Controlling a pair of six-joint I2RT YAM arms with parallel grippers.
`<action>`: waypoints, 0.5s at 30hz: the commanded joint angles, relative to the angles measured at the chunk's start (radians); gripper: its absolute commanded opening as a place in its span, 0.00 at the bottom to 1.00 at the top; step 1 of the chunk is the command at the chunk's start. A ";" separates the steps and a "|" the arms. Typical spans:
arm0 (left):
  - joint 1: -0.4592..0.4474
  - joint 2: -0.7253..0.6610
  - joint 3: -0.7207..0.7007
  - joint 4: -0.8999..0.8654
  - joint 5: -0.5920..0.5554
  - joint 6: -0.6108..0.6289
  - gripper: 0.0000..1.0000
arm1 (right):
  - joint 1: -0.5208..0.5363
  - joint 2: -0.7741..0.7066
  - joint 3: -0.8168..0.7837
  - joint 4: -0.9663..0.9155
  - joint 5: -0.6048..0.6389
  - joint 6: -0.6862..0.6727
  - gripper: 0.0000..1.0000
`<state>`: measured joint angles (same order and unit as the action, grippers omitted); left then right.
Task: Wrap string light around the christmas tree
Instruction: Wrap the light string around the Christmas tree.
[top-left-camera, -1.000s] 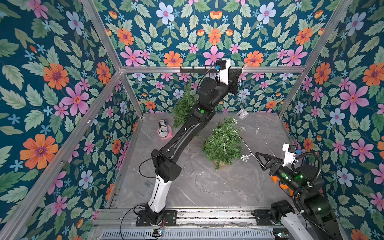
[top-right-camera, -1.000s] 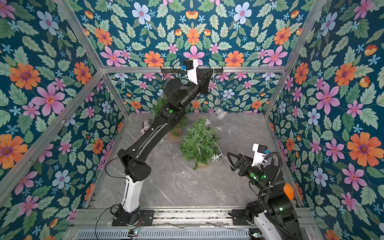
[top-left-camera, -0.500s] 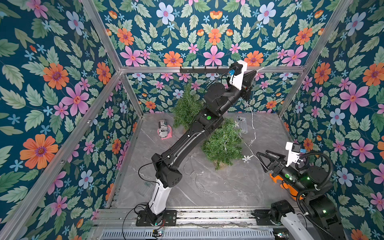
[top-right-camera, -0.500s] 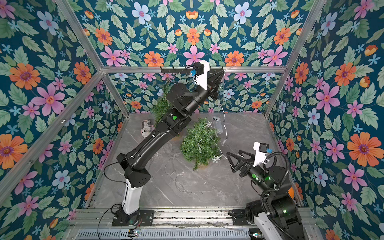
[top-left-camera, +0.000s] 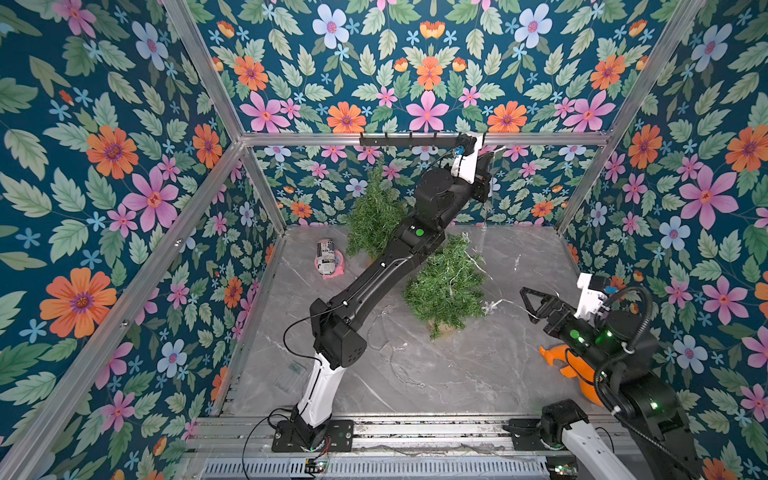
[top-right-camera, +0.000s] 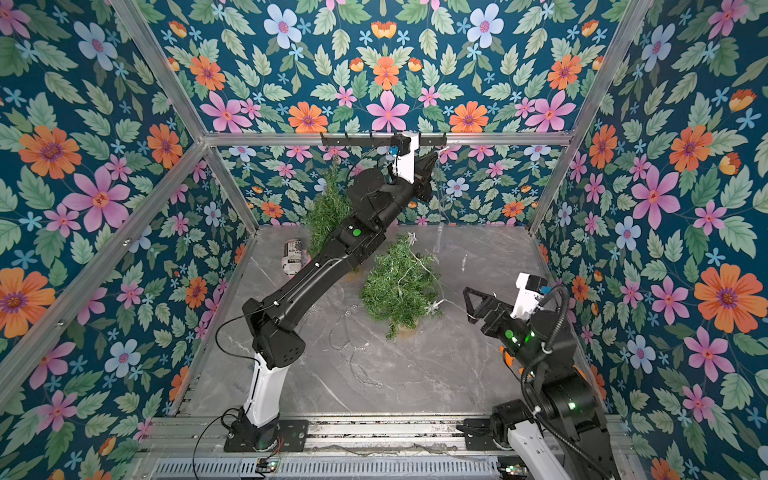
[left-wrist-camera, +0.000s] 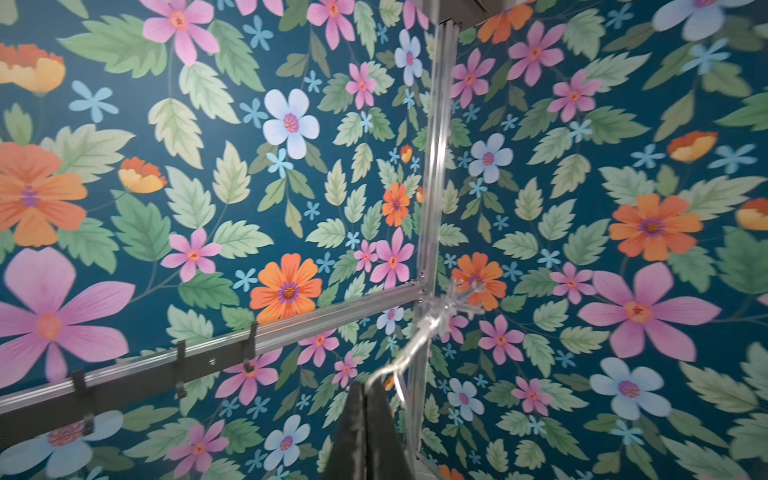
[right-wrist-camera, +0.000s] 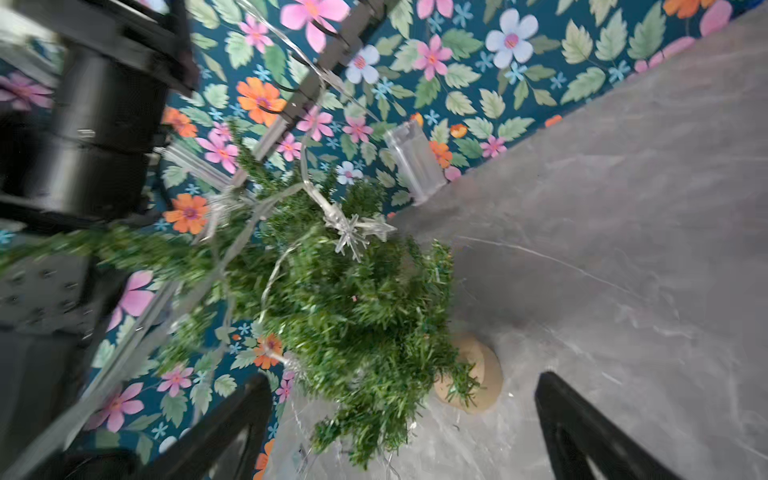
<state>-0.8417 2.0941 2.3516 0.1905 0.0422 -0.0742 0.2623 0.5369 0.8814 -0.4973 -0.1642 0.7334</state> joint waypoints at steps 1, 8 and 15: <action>-0.011 -0.021 -0.007 0.055 0.064 -0.035 0.00 | 0.000 0.078 -0.013 0.197 -0.027 0.041 0.99; -0.032 -0.041 -0.027 0.040 0.090 -0.043 0.00 | 0.025 0.279 0.069 0.410 0.013 -0.032 0.99; -0.040 -0.048 -0.035 0.055 0.099 -0.083 0.00 | 0.078 0.414 0.130 0.474 0.109 -0.065 0.99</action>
<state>-0.8787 2.0529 2.3173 0.2092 0.1329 -0.1375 0.3367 0.9352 1.0016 -0.1055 -0.1066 0.6922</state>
